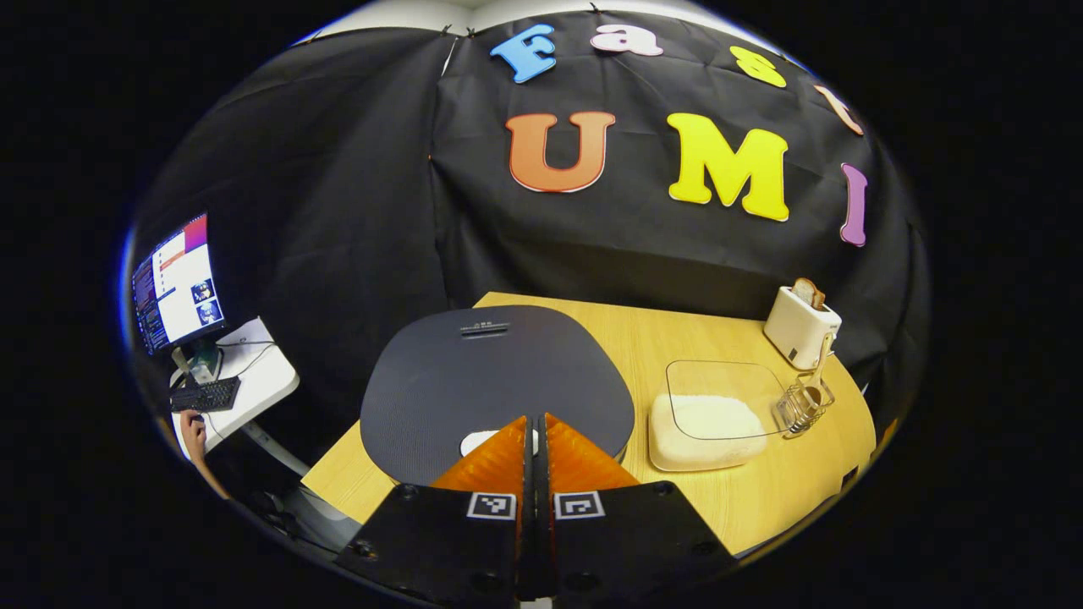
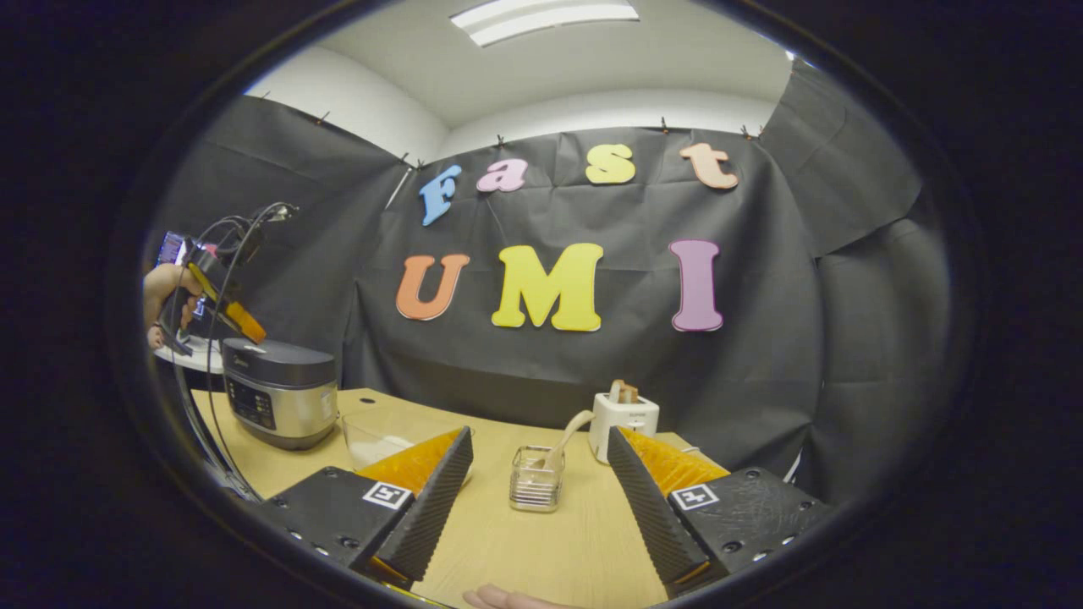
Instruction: Close the left gripper, press the button to open the rice cooker; take a wooden spoon from the chopstick holder with the right hand, scoop a spoonful of rice and pour it into the rice cooker, then put the wooden spoon back into the chopstick holder.
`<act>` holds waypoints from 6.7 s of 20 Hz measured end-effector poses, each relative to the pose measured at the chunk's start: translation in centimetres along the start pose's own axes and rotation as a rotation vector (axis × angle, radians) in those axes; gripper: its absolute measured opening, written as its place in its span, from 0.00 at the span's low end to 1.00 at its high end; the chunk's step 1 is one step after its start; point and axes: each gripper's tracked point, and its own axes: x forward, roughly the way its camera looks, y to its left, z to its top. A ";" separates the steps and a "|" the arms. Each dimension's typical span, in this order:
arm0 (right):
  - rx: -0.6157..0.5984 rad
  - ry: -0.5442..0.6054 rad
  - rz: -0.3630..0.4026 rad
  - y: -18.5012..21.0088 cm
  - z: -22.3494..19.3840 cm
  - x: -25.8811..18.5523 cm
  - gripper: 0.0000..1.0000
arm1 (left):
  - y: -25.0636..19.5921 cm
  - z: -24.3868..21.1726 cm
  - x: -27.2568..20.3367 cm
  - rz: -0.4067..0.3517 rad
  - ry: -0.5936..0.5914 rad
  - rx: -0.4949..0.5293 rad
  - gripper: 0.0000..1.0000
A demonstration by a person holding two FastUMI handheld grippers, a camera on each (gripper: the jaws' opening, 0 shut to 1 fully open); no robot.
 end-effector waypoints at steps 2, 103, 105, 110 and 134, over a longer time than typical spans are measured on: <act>0.018 0.015 0.000 -0.3 -0.4 0.2 0.95 | 0.0 -0.3 -0.2 -0.009 0.002 -0.003 0.02; -0.004 0.342 0.079 8.0 4.8 25.3 0.05 | -4.2 -1.5 -8.9 -0.139 -0.420 0.018 0.98; -0.038 0.332 0.108 10.8 5.0 25.2 0.05 | -4.4 -1.5 -9.0 -0.143 -0.422 0.027 0.98; -0.126 0.364 0.120 16.7 1.6 25.8 0.05 | -4.0 -1.4 -9.1 -0.114 -0.431 0.082 0.98; 0.225 0.557 -0.099 22.6 -8.1 25.3 0.05 | -1.7 -1.6 -8.4 -0.152 -0.397 -0.032 0.99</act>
